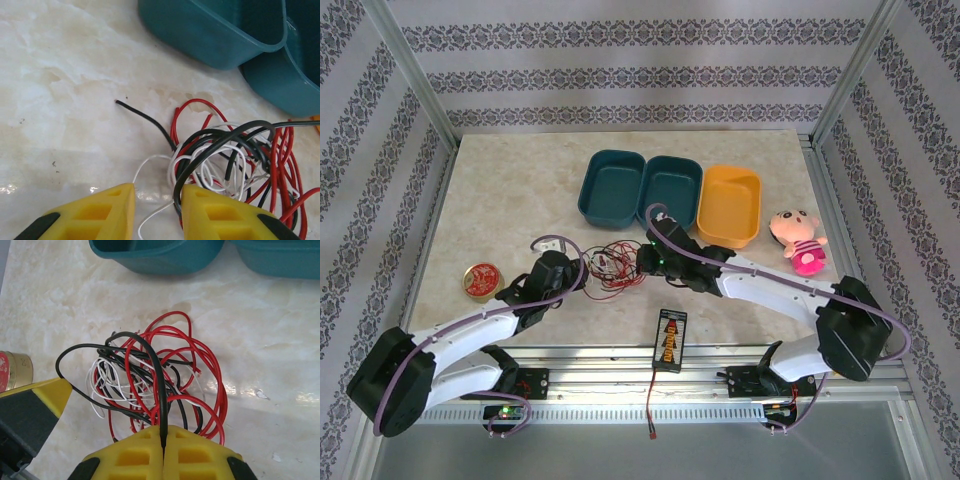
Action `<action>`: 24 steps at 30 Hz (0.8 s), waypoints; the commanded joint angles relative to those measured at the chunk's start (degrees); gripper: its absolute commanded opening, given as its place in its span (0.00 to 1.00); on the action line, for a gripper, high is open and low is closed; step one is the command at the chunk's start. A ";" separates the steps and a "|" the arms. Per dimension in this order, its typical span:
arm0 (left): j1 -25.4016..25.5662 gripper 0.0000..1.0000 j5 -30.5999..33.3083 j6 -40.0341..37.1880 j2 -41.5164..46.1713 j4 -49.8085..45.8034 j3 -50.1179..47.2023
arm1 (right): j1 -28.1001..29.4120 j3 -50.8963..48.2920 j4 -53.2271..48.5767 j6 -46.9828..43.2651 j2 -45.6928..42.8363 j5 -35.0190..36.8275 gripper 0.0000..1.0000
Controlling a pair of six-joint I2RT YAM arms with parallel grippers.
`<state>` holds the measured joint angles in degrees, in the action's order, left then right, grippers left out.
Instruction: Untangle the cables
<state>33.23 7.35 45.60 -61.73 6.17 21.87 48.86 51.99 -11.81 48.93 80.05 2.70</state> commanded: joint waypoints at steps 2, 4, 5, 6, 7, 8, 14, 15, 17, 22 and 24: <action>-1.44 0.30 0.64 -0.27 0.92 -2.71 -0.36 | -0.96 -1.79 -0.88 -2.43 -4.99 4.95 0.00; -1.50 0.30 0.03 0.02 0.78 -1.68 -0.94 | -1.11 -2.56 -0.10 -2.74 -6.54 5.24 0.00; -1.50 0.30 -0.52 0.01 0.68 -0.88 -1.11 | -1.13 -2.68 -0.01 -2.86 -7.01 5.31 0.00; -1.50 0.30 -0.94 -0.08 0.60 -0.42 -1.04 | -1.07 -2.77 0.04 -2.92 -7.26 5.30 0.00; -1.50 0.30 -1.27 -0.38 0.50 -0.05 -0.83 | -1.05 -2.85 0.25 -2.93 -7.40 5.32 0.00; -1.49 0.30 -1.62 -0.58 0.39 -0.02 -0.48 | -1.05 -2.99 0.47 -2.96 -7.54 5.25 0.00; -1.50 0.38 -8.61 -4.83 -0.27 3.90 1.93 | -0.79 -2.46 1.99 -2.78 -6.20 3.92 0.00; -1.48 0.41 -10.19 -5.17 -0.58 4.90 2.33 | -0.70 -2.11 2.06 -2.78 -5.90 3.66 0.00; -1.22 0.46 -13.80 -5.76 -1.42 7.12 3.29 | -0.39 -1.32 2.23 -2.95 -5.07 3.30 0.00; 0.14 0.63 -17.35 -6.37 -5.30 10.45 5.48 | -0.01 0.77 2.96 -4.37 -4.05 2.40 0.00; 0.17 0.63 -16.71 -4.73 -6.82 11.87 5.15 | 0.01 1.67 3.06 -5.26 -4.48 2.54 0.00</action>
<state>32.91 -7.29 40.80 -67.05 13.85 26.28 48.27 50.76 -10.46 45.78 75.88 5.63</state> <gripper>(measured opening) 0.626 0.041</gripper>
